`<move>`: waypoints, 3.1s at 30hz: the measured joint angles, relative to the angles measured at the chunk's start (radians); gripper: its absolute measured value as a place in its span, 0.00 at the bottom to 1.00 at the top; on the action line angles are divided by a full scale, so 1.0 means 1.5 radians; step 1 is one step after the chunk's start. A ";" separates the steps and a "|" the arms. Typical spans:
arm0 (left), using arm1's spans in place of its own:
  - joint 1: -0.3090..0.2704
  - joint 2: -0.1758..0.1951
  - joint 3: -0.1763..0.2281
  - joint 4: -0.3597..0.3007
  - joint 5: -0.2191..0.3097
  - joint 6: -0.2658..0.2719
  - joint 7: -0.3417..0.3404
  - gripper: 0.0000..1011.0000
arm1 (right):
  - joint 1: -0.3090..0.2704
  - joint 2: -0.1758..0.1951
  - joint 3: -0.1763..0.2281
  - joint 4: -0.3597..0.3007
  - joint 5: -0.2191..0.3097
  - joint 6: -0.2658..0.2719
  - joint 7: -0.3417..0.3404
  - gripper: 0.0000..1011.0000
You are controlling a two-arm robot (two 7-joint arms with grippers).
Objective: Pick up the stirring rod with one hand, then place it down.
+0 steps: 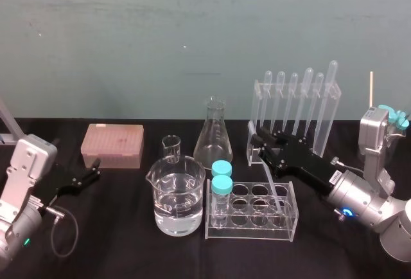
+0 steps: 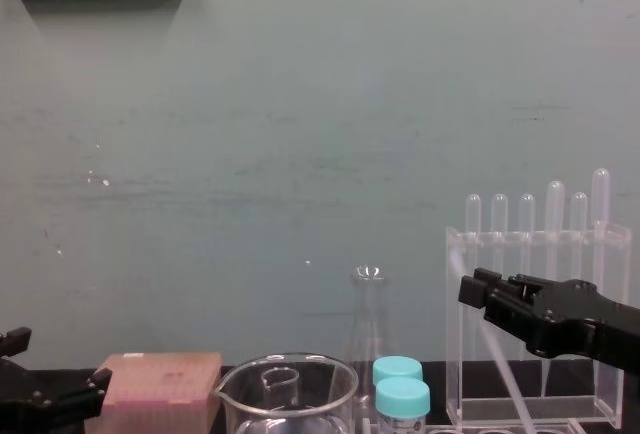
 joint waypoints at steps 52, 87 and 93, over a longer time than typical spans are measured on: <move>0.000 0.000 0.000 0.000 0.000 0.000 0.000 0.99 | -0.113 0.041 0.092 -0.172 -0.140 0.181 -0.269 0.99; 0.000 0.000 0.000 0.000 0.000 0.000 0.000 0.99 | -0.110 0.038 0.091 -0.167 -0.141 0.179 -0.265 0.99; 0.000 0.000 0.000 0.000 0.000 0.000 0.000 0.99 | -0.110 0.038 0.091 -0.167 -0.141 0.178 -0.265 0.99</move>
